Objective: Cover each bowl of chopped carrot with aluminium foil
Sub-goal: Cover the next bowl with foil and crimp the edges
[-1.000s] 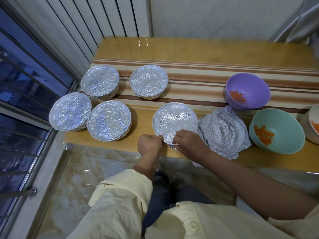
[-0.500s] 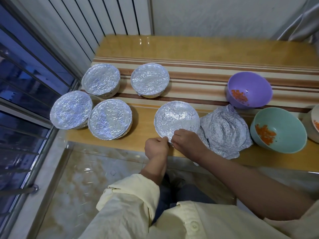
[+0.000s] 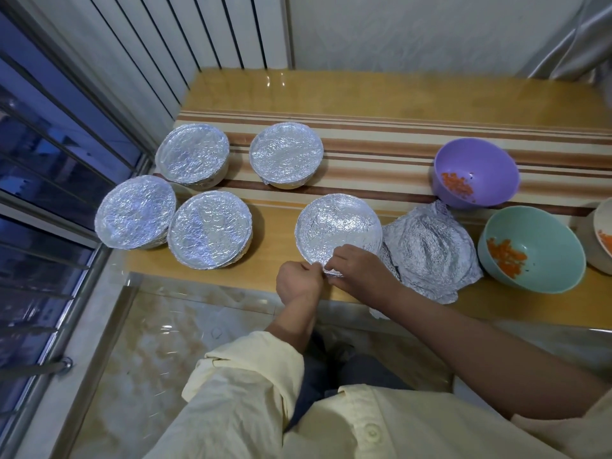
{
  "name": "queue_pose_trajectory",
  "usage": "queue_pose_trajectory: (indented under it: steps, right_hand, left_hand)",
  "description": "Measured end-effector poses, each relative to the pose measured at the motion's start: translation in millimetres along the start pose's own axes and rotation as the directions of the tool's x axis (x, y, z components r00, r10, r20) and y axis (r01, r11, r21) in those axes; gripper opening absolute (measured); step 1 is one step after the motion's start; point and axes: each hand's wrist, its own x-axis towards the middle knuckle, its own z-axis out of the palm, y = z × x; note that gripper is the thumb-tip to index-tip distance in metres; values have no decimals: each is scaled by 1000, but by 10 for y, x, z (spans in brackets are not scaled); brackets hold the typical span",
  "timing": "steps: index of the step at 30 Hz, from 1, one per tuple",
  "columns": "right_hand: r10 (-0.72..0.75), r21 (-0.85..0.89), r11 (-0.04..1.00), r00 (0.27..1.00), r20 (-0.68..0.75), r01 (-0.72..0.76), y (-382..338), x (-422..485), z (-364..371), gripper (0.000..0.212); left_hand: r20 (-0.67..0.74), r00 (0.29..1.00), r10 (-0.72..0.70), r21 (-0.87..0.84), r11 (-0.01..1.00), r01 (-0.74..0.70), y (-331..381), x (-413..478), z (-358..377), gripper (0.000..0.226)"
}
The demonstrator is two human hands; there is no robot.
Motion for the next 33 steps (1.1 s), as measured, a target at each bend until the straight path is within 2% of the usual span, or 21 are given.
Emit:
queue_pose_trajectory:
  steps: [4,7,12,21,25,28,30,33]
  right_hand:
    - [2,-59,998,1000,21,-1,57,-82,-15,28]
    - [19,-99,995,999,26,-17,43,-63,1,25]
    - [46,-67,997,999,14,-45,12,-13,-1,21]
    - [86,-36,996,996,-1,-86,-29,21,40,19]
    - [106,-19,994,994,-11,-106,-35,18,19,18]
    - [116,-7,993,993,-10,-116,-37,12,31,17]
    - [120,-6,993,993,-9,-120,-34,9,39,17]
    - [117,1,993,993,-8,-117,-41,11,41,19]
  left_hand:
    - [-8,1000,29,34,999,-29,10,53,-42,22]
    - [-10,1000,24,-16,1000,-24,-6,50,-42,22]
    - [-61,998,-15,-161,987,5,-82,-73,12,33]
    - [-47,996,-70,-233,971,57,-30,-78,69,20]
    - [-80,990,-120,-346,934,85,-19,-160,55,39]
    - [-70,990,-124,-382,920,88,-16,-176,64,45]
    - [-46,994,-98,-368,927,74,-19,-156,67,40]
    - [-4,995,-102,-366,926,94,-90,-29,110,18]
